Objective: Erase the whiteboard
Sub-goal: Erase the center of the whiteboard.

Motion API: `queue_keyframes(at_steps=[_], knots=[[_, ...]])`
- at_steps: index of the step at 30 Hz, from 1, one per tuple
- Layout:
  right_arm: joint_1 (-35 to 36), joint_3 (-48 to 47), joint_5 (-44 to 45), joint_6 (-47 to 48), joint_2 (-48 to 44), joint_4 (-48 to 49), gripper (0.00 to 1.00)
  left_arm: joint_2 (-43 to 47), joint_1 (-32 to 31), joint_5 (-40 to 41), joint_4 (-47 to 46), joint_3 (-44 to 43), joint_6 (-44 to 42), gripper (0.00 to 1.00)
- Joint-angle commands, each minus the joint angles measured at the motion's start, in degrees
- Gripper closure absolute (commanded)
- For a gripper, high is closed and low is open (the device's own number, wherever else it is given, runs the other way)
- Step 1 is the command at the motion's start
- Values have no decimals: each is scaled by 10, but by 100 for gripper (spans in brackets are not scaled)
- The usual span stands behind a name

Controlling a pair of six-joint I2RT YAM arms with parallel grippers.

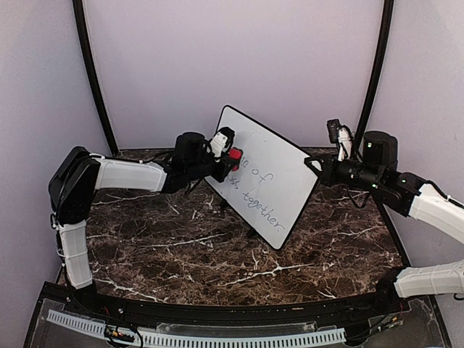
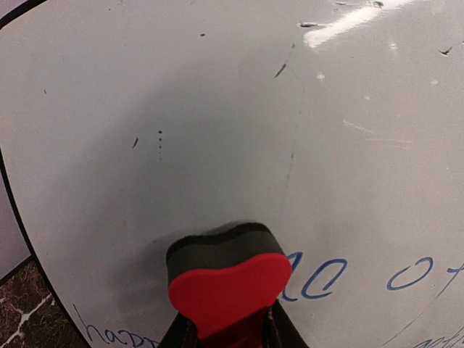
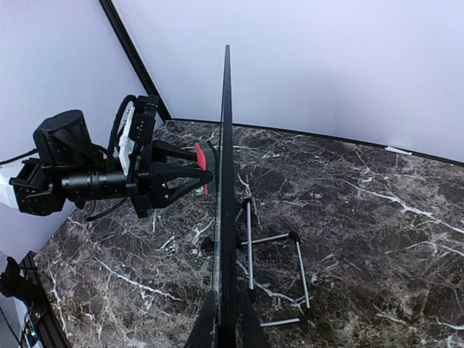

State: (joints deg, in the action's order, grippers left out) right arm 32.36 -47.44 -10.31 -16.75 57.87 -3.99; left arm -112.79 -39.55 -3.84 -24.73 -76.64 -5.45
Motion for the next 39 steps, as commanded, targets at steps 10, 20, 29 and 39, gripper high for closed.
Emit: queue_keyframes(at_steps=[10, 20, 29, 39], knots=[[18, 12, -89, 80, 8, -28, 100, -8, 71, 16, 25, -39, -5, 88], [18, 14, -89, 79, 6, -29, 100, -8, 3, -22, -17, -8, -7, 88], [18, 15, -89, 77, 7, -26, 100, -9, -26, -56, -50, -9, 12, 88], [18, 13, -87, 79, 7, -29, 100, -5, -37, -2, -57, -3, 9, 88]])
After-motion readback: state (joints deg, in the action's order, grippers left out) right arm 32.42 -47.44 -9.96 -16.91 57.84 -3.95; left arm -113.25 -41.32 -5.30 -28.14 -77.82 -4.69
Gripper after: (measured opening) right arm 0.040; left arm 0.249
